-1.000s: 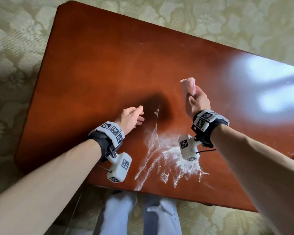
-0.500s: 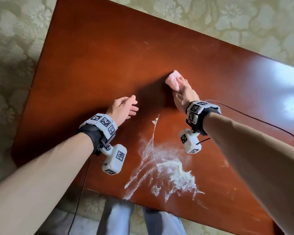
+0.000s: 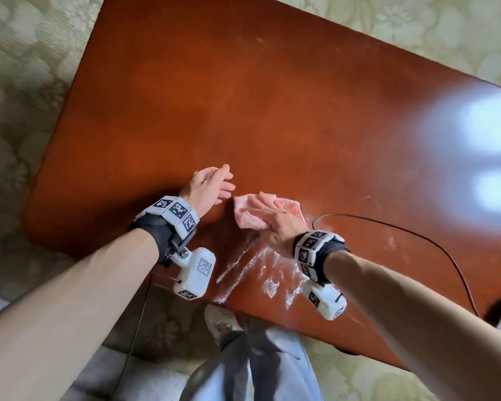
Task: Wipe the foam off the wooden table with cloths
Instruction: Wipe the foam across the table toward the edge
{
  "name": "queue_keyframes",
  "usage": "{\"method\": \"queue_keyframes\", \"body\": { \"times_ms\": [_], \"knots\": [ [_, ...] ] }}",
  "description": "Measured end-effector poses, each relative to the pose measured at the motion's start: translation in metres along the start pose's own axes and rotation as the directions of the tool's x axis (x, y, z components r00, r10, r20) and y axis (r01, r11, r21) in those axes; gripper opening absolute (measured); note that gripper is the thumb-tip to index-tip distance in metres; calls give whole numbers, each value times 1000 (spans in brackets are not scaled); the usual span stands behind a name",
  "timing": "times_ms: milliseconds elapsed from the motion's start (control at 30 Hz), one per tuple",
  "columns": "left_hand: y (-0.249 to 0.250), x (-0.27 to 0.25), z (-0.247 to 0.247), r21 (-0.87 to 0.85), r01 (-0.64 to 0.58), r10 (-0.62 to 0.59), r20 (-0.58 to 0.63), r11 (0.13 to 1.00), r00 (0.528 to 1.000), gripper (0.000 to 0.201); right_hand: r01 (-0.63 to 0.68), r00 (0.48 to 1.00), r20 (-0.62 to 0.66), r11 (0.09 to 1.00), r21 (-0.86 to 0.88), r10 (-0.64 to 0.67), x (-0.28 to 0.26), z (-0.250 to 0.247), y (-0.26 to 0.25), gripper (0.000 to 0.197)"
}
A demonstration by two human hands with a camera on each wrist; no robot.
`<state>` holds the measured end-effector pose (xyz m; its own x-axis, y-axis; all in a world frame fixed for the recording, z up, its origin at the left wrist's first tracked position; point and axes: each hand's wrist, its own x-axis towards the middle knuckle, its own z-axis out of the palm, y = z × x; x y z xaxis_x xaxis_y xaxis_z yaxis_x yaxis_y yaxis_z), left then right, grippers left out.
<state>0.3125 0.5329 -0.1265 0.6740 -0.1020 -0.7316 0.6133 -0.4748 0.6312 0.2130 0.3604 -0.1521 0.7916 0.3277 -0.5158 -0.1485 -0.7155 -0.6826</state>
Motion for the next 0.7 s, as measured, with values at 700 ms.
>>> {"method": "queue_keyframes", "body": {
  "times_ms": [700],
  "knots": [
    [-114, -110, 36, -34, -27, 30, 80, 999, 996, 38, -241, 751, -576, 946, 217, 323, -77, 3, 10, 24]
  ]
}}
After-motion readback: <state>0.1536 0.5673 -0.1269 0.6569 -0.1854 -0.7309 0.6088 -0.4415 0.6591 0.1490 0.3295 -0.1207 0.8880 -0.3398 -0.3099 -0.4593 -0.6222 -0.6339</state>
